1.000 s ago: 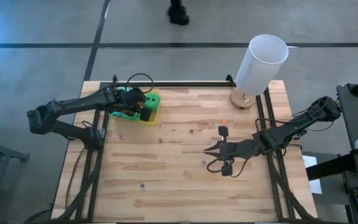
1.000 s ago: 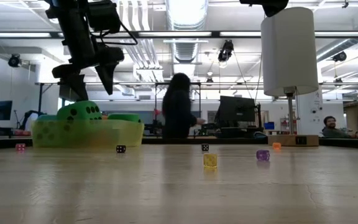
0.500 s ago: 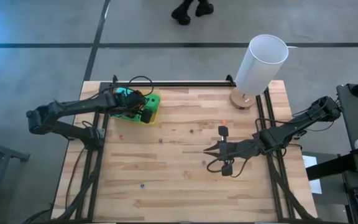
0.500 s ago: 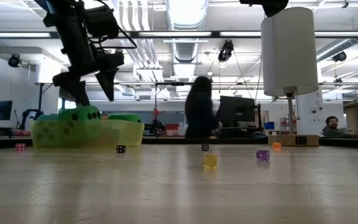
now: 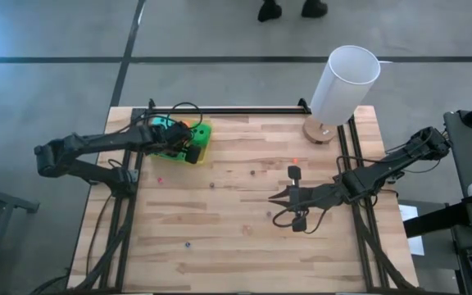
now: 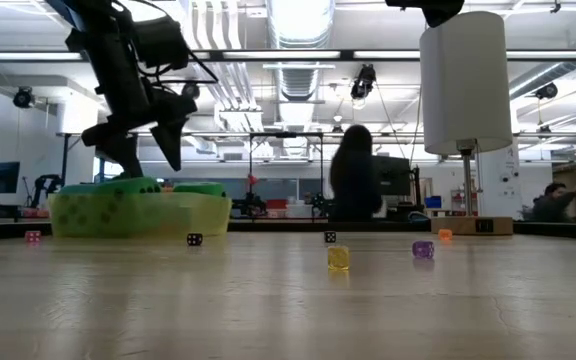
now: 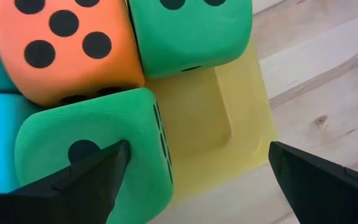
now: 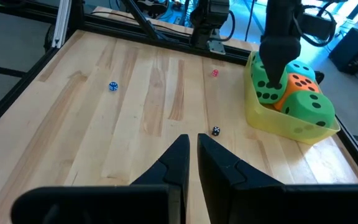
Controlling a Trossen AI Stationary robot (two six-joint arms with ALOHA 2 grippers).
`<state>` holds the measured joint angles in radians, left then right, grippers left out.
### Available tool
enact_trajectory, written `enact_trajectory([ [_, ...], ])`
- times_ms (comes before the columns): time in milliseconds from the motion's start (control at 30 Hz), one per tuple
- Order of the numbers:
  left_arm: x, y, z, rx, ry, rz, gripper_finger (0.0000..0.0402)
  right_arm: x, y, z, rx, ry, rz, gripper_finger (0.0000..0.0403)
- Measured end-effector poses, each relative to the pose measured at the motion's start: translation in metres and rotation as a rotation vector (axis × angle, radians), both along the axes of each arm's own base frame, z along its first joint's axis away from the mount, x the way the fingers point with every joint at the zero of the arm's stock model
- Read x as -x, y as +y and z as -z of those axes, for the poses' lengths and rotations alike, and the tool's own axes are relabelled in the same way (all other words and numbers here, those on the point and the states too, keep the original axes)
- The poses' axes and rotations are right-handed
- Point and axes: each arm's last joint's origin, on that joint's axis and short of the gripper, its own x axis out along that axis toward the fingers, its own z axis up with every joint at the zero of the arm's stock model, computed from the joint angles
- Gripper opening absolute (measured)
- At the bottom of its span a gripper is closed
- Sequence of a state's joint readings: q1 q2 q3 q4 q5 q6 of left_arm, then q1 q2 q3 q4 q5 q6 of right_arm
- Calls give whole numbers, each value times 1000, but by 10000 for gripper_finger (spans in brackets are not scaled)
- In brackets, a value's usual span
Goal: Pick & Place Dice
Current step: Put the green large die into the yellow container
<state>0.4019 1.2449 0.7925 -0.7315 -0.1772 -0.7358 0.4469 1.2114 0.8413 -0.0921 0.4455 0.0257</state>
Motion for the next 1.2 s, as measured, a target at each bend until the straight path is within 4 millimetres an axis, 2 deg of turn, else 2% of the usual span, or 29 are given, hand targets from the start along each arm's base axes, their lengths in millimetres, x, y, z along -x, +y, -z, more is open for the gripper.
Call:
enact_trajectory([
  [167,-1,1,1,-7,-8,6,398,0,0,0,0,0,0,28],
  [433,-3,1,-26,-18,-49,27,398,0,0,0,0,0,0,28],
  [600,4,-1,-32,-4,-17,15,399,0,0,0,0,0,0,28],
  [867,9,-2,-16,-6,34,-16,399,0,0,0,0,0,0,28],
  [1200,13,-2,8,-27,10,-28,399,0,0,0,0,0,0,28],
])
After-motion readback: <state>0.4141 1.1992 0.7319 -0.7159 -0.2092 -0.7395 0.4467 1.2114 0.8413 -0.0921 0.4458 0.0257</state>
